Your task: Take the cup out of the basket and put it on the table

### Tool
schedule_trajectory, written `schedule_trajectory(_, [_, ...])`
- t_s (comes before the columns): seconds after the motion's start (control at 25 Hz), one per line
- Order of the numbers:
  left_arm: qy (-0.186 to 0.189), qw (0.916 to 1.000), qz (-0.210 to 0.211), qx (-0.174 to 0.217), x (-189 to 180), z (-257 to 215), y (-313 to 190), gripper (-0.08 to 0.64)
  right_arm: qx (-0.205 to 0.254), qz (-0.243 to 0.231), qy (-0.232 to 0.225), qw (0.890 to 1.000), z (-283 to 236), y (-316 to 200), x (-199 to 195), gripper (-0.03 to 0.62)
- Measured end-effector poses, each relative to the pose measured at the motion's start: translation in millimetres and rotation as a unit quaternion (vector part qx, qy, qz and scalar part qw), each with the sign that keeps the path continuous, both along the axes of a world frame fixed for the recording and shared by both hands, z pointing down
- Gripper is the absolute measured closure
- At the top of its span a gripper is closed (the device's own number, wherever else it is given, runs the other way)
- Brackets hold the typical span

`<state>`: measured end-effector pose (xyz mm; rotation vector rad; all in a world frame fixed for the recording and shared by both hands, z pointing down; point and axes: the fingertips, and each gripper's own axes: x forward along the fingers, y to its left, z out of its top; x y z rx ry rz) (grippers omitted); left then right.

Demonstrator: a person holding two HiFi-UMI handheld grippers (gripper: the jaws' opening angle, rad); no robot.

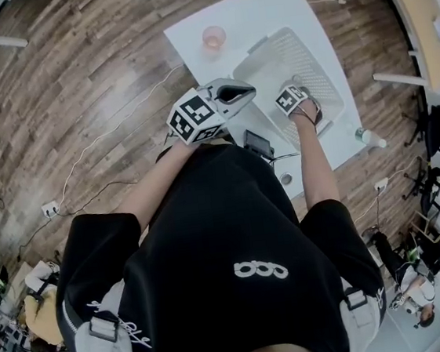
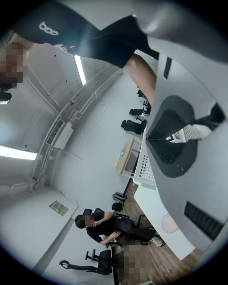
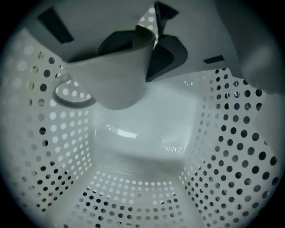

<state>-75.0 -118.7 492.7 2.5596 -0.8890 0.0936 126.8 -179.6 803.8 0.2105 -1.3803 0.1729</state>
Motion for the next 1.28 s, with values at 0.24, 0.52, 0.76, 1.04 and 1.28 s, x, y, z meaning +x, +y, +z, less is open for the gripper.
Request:
schedule_trajectory(0.24, [-0.002, 1.0, -0.003, -0.003, -4, 1, -2, 0.551, 0.014, -0.014, 0.008, 1.0, 1, -7, -2, 0.54])
schedule_trajectory(0.52, [-0.005, 1.0, 0.001, -0.005, -3, 2, -2, 0.551, 0.016, -0.008, 0.004, 1.0, -6, -7, -3, 0.54])
schedule_trajectory(0.76, [-0.006, 0.9999, 0.01, -0.004, -1, 3, 3, 0.551, 0.066, -0.008, -0.041, 0.997, -42, -16, -23, 0.54])
schedule_trajectory(1.04, [-0.006, 0.9994, 0.035, 0.002, 12, -2, 9, 0.551, 0.152, 0.041, -0.146, 0.977, -124, -20, -54, 0.541])
schedule_trajectory(1.28, [-0.001, 0.9984, 0.056, 0.012, 21, -14, 11, 0.551, 0.242, 0.079, -0.263, 0.931, -215, -11, -80, 0.541])
